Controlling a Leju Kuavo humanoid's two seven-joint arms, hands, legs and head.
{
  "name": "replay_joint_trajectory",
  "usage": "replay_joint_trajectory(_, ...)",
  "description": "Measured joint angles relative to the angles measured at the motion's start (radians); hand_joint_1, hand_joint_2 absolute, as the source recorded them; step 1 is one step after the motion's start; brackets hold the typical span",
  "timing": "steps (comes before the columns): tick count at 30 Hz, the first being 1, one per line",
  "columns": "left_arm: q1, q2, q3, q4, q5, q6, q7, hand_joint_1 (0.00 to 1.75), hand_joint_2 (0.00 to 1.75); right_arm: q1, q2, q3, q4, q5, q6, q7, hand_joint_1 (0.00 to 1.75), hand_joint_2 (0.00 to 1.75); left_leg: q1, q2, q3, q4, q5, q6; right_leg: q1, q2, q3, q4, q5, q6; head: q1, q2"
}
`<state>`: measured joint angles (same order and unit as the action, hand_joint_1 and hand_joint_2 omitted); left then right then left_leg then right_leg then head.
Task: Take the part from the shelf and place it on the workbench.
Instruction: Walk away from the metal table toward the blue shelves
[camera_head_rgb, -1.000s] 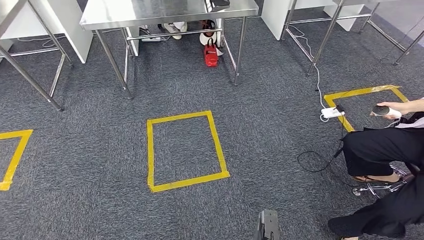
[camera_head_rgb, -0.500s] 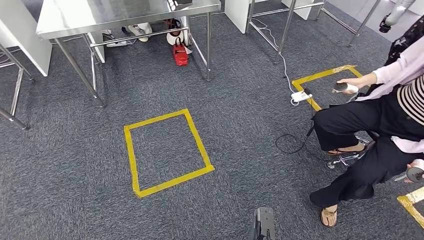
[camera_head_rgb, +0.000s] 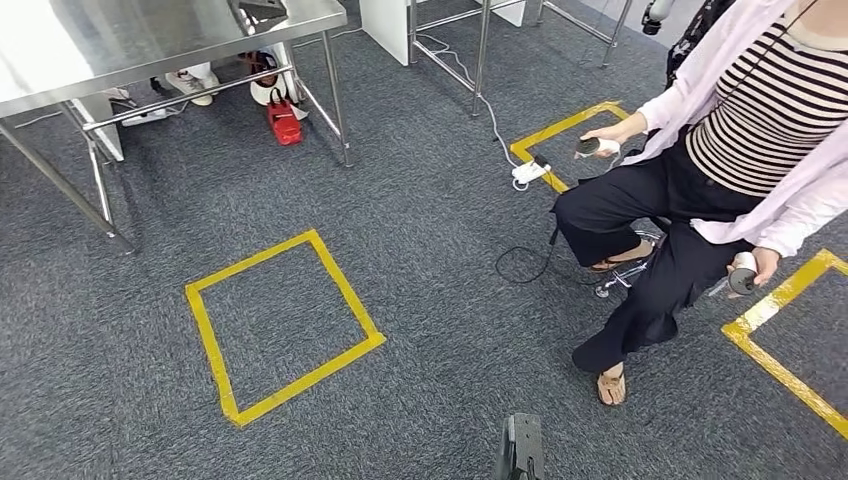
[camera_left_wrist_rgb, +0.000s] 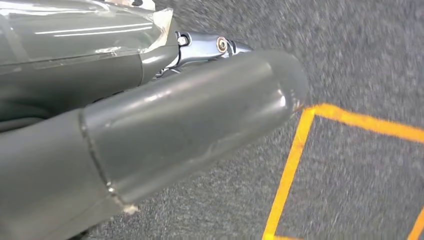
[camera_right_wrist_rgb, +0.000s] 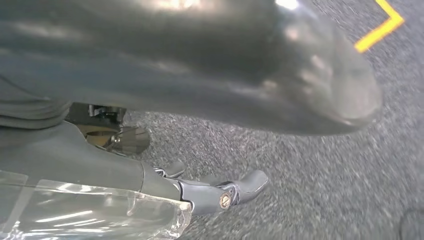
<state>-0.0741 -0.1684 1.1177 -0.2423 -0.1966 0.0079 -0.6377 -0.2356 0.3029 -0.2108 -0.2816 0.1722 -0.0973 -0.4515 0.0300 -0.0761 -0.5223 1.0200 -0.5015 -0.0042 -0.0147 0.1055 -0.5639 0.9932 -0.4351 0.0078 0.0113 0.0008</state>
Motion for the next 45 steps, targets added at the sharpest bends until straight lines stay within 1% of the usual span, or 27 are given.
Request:
replay_joint_trajectory(1, 0.000, 0.000, 0.001, -0.001, -0.003, -0.002, 0.000, 0.00, 0.00, 0.000, 0.000, 0.000, 0.000, -0.006, 0.000, -0.001, 0.00, 0.00, -0.002, -0.011, 0.007, -0.017, -0.001, 0.002, 0.001, 0.011, -0.007, 0.001, 0.004, 0.007, 0.000, 0.000)
replay_joint_trajectory(3, 0.000, -0.002, 0.002, -0.002, -0.009, -0.005, 0.000, 0.00, 0.00, 0.002, -0.003, -0.001, -0.001, -0.018, 0.000, -0.007, 0.00, 0.00, -0.008, 0.010, 0.005, -0.020, 0.005, 0.014, 0.001, 0.028, -0.020, 0.000, 0.011, 0.021, 0.000, 0.000)
replay_joint_trajectory(5, -0.002, -0.004, 0.002, -0.005, -0.017, -0.009, -0.001, 0.00, 0.00, 0.006, -0.007, -0.001, -0.001, -0.030, 0.001, -0.015, 0.00, 0.00, -0.009, 0.036, 0.003, -0.027, 0.014, 0.029, 0.001, -0.006, -0.043, 0.030, -0.003, 0.027, 0.003, 0.000)
replay_joint_trajectory(7, 0.000, -0.004, 0.002, -0.007, -0.022, -0.012, -0.001, 0.00, 0.00, 0.007, -0.012, -0.003, -0.001, -0.038, 0.004, -0.020, 0.00, 0.00, -0.013, 0.068, 0.001, -0.030, 0.018, 0.041, 0.002, -0.067, -0.097, 0.136, -0.055, 0.022, 0.008, 0.000)
replay_joint_trajectory(9, 0.003, -0.004, 0.002, -0.009, -0.025, -0.013, -0.001, 0.00, 0.00, 0.009, -0.017, -0.004, -0.001, -0.043, 0.009, -0.025, 0.00, 0.00, -0.016, 0.104, -0.003, -0.030, 0.018, 0.046, 0.001, -0.089, -0.157, 0.269, -0.107, 0.020, 0.010, 0.000)
replay_joint_trajectory(10, 0.004, -0.004, 0.002, -0.009, -0.028, -0.014, -0.001, 0.00, 0.00, 0.012, -0.018, -0.005, -0.001, -0.046, 0.012, -0.027, 0.00, 0.00, -0.017, 0.120, -0.004, -0.030, 0.018, 0.046, 0.000, -0.092, -0.167, 0.298, -0.114, 0.024, 0.011, 0.000)
replay_joint_trajectory(11, 0.004, -0.004, 0.002, -0.009, -0.030, -0.014, -0.001, 0.00, 0.00, 0.016, -0.020, -0.006, -0.001, -0.049, 0.016, -0.029, 0.00, 0.00, -0.017, 0.134, -0.005, -0.030, 0.018, 0.046, 0.000, -0.096, -0.155, 0.285, -0.106, 0.031, 0.011, 0.000)
replay_joint_trajectory(13, 0.003, -0.005, 0.002, -0.010, -0.034, -0.015, -0.001, 0.00, 0.00, 0.019, -0.024, -0.007, -0.001, -0.054, 0.021, -0.029, 0.00, 0.00, -0.019, 0.159, -0.003, -0.030, 0.017, 0.044, 0.000, -0.129, -0.073, 0.152, -0.063, 0.041, 0.011, 0.000)
replay_joint_trajectory(15, 0.002, -0.005, 0.002, -0.010, -0.035, -0.015, -0.001, 0.00, 0.00, 0.017, -0.026, -0.008, -0.001, -0.056, 0.025, -0.030, 0.00, 0.00, -0.025, 0.182, 0.000, -0.028, 0.014, 0.036, 0.007, -0.169, -0.003, 0.029, -0.030, 0.037, 0.011, 0.000)
replay_joint_trajectory(16, 0.002, -0.004, 0.002, -0.011, -0.035, -0.014, -0.001, 0.00, 0.00, 0.016, -0.027, -0.008, -0.001, -0.056, 0.027, -0.030, 0.00, 0.00, -0.028, 0.192, 0.002, -0.027, 0.012, 0.031, 0.010, -0.178, 0.009, 0.004, -0.024, 0.031, 0.010, 0.000)
replay_joint_trajectory(18, -0.002, -0.004, 0.002, -0.011, -0.035, -0.013, -0.001, 0.00, 0.00, 0.019, -0.030, -0.008, -0.001, -0.057, 0.031, -0.029, 0.00, 0.00, -0.027, 0.209, 0.004, -0.028, 0.011, 0.020, 0.012, -0.157, 0.004, -0.002, -0.019, 0.019, 0.009, 0.000)
replay_joint_trajectory(20, -0.007, -0.003, 0.002, -0.012, -0.035, -0.012, -0.001, 0.00, 0.00, 0.020, -0.033, -0.009, -0.001, -0.058, 0.033, -0.024, 0.00, 0.00, -0.021, 0.175, -0.002, -0.006, -0.010, 0.007, 0.002, -0.136, 0.004, -0.007, -0.012, 0.005, 0.005, 0.000)
replay_joint_trajectory(22, -0.007, -0.003, 0.003, -0.012, -0.041, -0.013, -0.002, 0.00, 0.00, 0.017, -0.035, -0.009, -0.001, -0.064, 0.041, -0.017, 0.00, 0.00, -0.016, 0.107, -0.042, 0.092, -0.074, -0.002, -0.007, -0.115, 0.006, -0.010, -0.005, -0.008, 0.001, 0.000)
replay_joint_trajectory(23, -0.007, -0.003, 0.003, -0.012, -0.047, -0.014, -0.003, 0.00, 0.00, 0.016, -0.036, -0.009, -0.001, -0.071, 0.047, -0.015, 0.00, 0.00, -0.015, 0.086, -0.072, 0.161, -0.109, -0.004, -0.007, -0.104, 0.005, -0.010, -0.003, -0.012, 0.000, 0.000)
replay_joint_trajectory(25, -0.006, -0.003, 0.001, -0.012, -0.070, -0.020, -0.004, 0.00, 0.00, 0.018, -0.041, -0.013, -0.001, -0.092, 0.060, -0.014, 0.00, 0.00, -0.012, 0.075, -0.116, 0.253, -0.135, -0.008, -0.006, -0.078, 0.004, -0.009, -0.002, -0.012, 0.000, 0.000)
replay_joint_trajectory(27, -0.005, 0.000, -0.008, -0.012, -0.101, -0.032, -0.003, 0.00, 0.00, 0.021, -0.048, -0.026, -0.001, -0.122, 0.069, -0.019, 0.00, 0.00, -0.005, 0.070, -0.098, 0.205, -0.083, -0.011, -0.007, -0.050, 0.005, -0.006, -0.001, -0.010, 0.000, 0.000)
replay_joint_trajectory(29, -0.006, 0.004, -0.025, -0.011, -0.133, -0.044, 0.002, 0.00, 0.00, 0.022, -0.055, -0.045, -0.001, -0.153, 0.074, -0.031, 0.00, 0.00, 0.008, 0.022, -0.041, 0.073, -0.015, -0.016, -0.007, -0.023, -0.001, 0.003, -0.001, -0.005, 0.000, 0.000)
replay_joint_trajectory(31, -0.009, 0.005, -0.043, -0.010, -0.159, -0.050, 0.011, 0.00, 0.00, 0.023, -0.063, -0.064, -0.001, -0.178, 0.075, -0.045, 0.00, 0.00, 0.013, -0.025, -0.013, 0.002, 0.004, -0.016, -0.003, -0.001, -0.017, 0.011, 0.002, 0.007, 0.000, 0.000)
replay_joint_trajectory(32, -0.013, 0.005, -0.053, -0.010, -0.169, -0.052, 0.017, 0.00, 0.00, 0.025, -0.068, -0.074, -0.001, -0.189, 0.076, -0.050, 0.00, 0.00, 0.010, -0.029, -0.014, -0.003, 0.000, -0.011, -0.002, 0.011, -0.026, 0.011, 0.007, 0.017, 0.001, 0.000)
replay_joint_trajectory(34, -0.026, 0.004, -0.071, -0.010, -0.185, -0.051, 0.031, 0.00, 0.00, 0.035, -0.079, -0.093, -0.001, -0.206, 0.075, -0.060, 0.00, 0.00, 0.003, 0.000, -0.016, -0.008, 0.008, 0.009, -0.005, 0.022, -0.042, 0.008, 0.015, 0.034, 0.001, 0.000)
replay_joint_trajectory(35, -0.034, 0.003, -0.080, -0.009, -0.190, -0.051, 0.036, 0.00, 0.00, 0.039, -0.084, -0.102, -0.001, -0.213, 0.075, -0.063, 0.00, 0.00, 0.002, 0.014, -0.016, -0.013, 0.014, 0.020, -0.006, 0.006, -0.052, 0.021, 0.010, 0.037, 0.002, 0.000)
replay_joint_trajectory(38, -0.046, 0.003, -0.098, -0.009, -0.199, -0.050, 0.045, 0.00, 0.00, 0.041, -0.095, -0.121, -0.001, -0.222, 0.075, -0.068, 0.00, 0.00, -0.002, 0.065, -0.017, -0.021, 0.021, 0.039, -0.004, -0.077, -0.134, 0.180, -0.063, 0.027, 0.008, 0.000)
replay_joint_trajectory(40, -0.049, 0.003, -0.105, -0.009, -0.200, -0.049, 0.051, 0.00, 0.00, 0.043, -0.099, -0.130, -0.001, -0.224, 0.074, -0.068, 0.00, 0.00, -0.007, 0.101, -0.019, -0.020, 0.021, 0.040, -0.006, -0.092, -0.184, 0.291, -0.103, 0.031, 0.009, 0.000)
replay_joint_trajectory(41, -0.051, 0.003, -0.109, -0.009, -0.201, -0.048, 0.053, 0.00, 0.00, 0.046, -0.102, -0.134, -0.001, -0.225, 0.074, -0.069, 0.00, 0.00, -0.009, 0.117, -0.019, -0.020, 0.021, 0.040, -0.007, -0.095, -0.183, 0.302, -0.104, 0.037, 0.009, 0.000)
replay_joint_trajectory(42, -0.054, 0.002, -0.113, -0.009, -0.202, -0.048, 0.056, 0.00, 0.00, 0.048, -0.104, -0.137, -0.001, -0.225, 0.074, -0.069, 0.00, 0.00, -0.010, 0.131, -0.019, -0.020, 0.020, 0.039, -0.007, -0.100, -0.158, 0.266, -0.089, 0.045, 0.010, 0.000)
replay_joint_trajectory(43, -0.058, 0.002, -0.116, -0.008, -0.202, -0.047, 0.059, 0.00, 0.00, 0.050, -0.107, -0.140, -0.001, -0.226, 0.074, -0.069, 0.00, 0.00, -0.011, 0.143, -0.017, -0.020, 0.020, 0.038, -0.008, -0.116, -0.115, 0.194, -0.067, 0.051, 0.010, 0.000)
replay_joint_trajectory(45, -0.065, 0.001, -0.121, -0.008, -0.202, -0.043, 0.064, 0.00, 0.00, 0.048, -0.111, -0.142, -0.002, -0.227, 0.074, -0.069, 0.00, 0.00, -0.016, 0.164, -0.014, -0.019, 0.016, 0.030, -0.001, -0.163, -0.033, 0.056, -0.029, 0.049, 0.011, 0.000)
